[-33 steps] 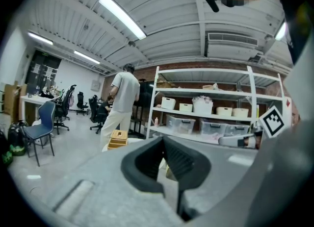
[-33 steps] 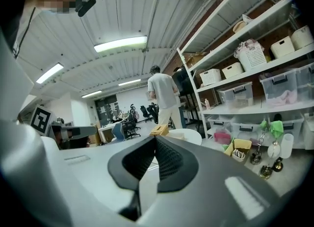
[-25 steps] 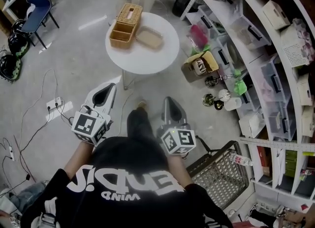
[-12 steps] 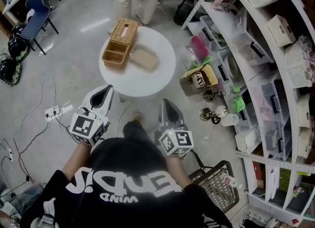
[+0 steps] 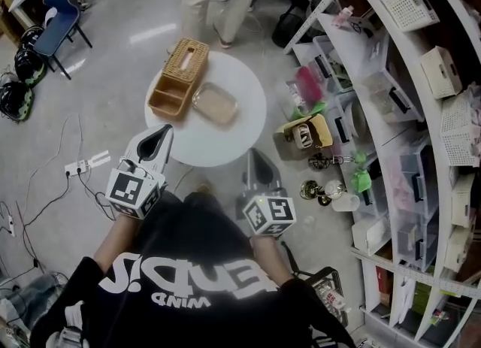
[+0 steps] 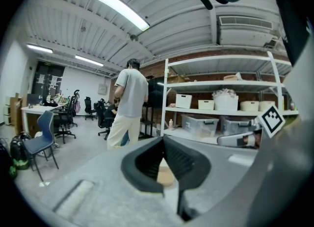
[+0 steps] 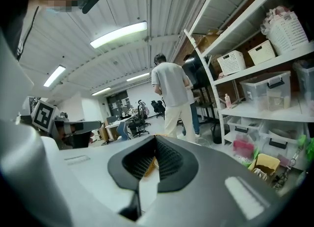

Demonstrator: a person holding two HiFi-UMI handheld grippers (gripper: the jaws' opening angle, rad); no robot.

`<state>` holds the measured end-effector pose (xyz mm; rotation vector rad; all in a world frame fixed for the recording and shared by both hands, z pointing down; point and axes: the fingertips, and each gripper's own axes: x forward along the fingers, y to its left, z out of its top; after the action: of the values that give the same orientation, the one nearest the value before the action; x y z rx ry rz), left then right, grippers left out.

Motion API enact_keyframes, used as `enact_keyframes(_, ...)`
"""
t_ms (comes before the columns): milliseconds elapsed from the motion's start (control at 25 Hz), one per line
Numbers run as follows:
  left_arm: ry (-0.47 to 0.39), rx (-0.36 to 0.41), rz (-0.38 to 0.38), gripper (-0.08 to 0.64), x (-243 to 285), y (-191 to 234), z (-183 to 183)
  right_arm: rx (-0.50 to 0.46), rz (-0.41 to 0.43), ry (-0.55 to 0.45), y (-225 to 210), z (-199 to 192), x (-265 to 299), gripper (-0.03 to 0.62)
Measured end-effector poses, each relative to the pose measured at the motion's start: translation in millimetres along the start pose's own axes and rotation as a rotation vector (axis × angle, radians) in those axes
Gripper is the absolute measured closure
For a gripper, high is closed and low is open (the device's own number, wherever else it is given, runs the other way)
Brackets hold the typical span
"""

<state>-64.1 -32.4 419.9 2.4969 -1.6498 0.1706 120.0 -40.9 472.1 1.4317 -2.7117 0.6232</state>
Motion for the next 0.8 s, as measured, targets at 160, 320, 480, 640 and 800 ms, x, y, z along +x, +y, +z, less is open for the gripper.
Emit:
enact_keyframes(160, 0.0, -0.005, -0.003, 0.558, 14.6, 7.8, 2.2, 0.006, 0.007, 0.001, -5.0, 3.8, 15.5, 0.592)
enact_keyframes(320, 0.003, 0.001, -0.024, 0.558, 30.4, 16.7, 6.7, 0.009, -0.007, -0.005, -9.5, 10.9, 27.5, 0.592)
enact_keyframes(480, 0.009, -0.004, -0.059, 0.558, 45.0, 28.7, 14.0, 0.015, -0.044, -0.022, -12.2, 21.6, 36.3, 0.592)
enact_keyframes(640, 0.013, -0.004, -0.11, 0.558, 58.4, 41.4, 19.2, 0.024, -0.089, -0.045, -10.6, 28.4, 46.8, 0.592)
enact_keyframes(800, 0.024, -0.01, -0.156, 0.558, 69.6, 51.8, 18.4, 0.033, -0.143, -0.051, -11.1, 24.7, 59.1, 0.592)
